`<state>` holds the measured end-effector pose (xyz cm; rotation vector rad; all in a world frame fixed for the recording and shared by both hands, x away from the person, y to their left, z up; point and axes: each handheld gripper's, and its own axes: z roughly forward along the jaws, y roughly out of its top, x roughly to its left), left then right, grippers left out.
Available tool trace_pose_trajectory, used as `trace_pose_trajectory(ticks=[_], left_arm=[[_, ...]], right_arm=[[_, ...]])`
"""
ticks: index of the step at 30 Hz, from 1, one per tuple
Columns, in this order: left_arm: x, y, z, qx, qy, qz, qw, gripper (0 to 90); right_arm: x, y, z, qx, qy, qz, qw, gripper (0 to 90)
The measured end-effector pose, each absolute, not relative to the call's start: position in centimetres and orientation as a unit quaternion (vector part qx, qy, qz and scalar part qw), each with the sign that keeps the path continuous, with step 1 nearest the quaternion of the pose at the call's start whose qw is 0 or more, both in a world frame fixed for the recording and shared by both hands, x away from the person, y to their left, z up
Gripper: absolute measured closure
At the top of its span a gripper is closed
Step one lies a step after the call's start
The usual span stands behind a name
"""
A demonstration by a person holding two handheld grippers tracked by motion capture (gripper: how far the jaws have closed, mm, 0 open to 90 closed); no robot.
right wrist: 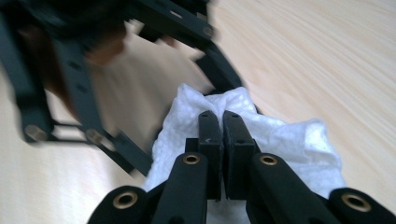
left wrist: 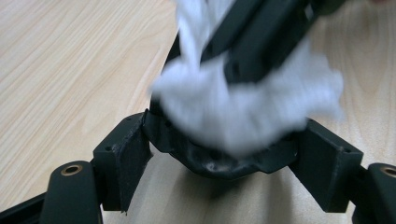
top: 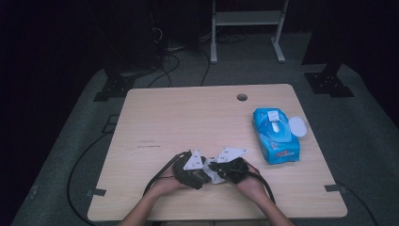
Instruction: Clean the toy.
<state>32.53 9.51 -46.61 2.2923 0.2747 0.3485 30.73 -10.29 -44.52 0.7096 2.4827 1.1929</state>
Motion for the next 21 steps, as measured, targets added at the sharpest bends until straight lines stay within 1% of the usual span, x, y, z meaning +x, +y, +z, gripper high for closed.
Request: trace_pose_trajectory(ticks=[1, 3, 6, 9, 14, 17, 18, 20, 21], left_arm=[[32.5, 9.5, -46.7, 0.901, 0.113, 0.135, 0.398, 24.1], [32.5, 9.5, -46.8, 0.905, 0.108, 0.138, 0.389, 24.2], [32.5, 9.4, -46.9, 0.906, 0.107, 0.14, 0.385, 24.2], [32.5, 9.5, -47.0, 0.907, 0.111, 0.138, 0.382, 24.2], [32.7, 9.6, -47.2, 0.91, 0.112, 0.135, 0.377, 24.2], [32.7, 9.4, -47.2, 0.911, 0.111, 0.136, 0.374, 24.2], [32.7, 9.4, -47.3, 0.91, 0.111, 0.136, 0.375, 24.2], [32.7, 9.4, -47.3, 0.911, 0.11, 0.138, 0.373, 24.2], [32.6, 9.4, -47.3, 0.912, 0.106, 0.145, 0.369, 24.2]], right_arm=[[30.8, -10.7, -44.6, 0.253, 0.861, 0.415, 0.148, 87.2], [30.7, -11.0, -44.7, 0.256, 0.86, 0.418, 0.142, 87.1], [30.2, -10.1, -44.9, 0.236, 0.867, 0.424, 0.117, 87.1], [30.0, -9.6, -44.9, 0.228, 0.876, 0.405, 0.131, 87.1], [31.1, -11.9, -44.6, 0.272, 0.866, 0.386, 0.163, 87.2], [31.2, -12.3, -44.6, 0.283, 0.863, 0.386, 0.162, 87.2], [31.1, -12.0, -44.6, 0.278, 0.865, 0.388, 0.158, 87.2], [30.7, -11.1, -44.9, 0.26, 0.868, 0.404, 0.126, 87.1], [30.5, -10.5, -45.1, 0.25, 0.873, 0.4, 0.126, 87.1]])
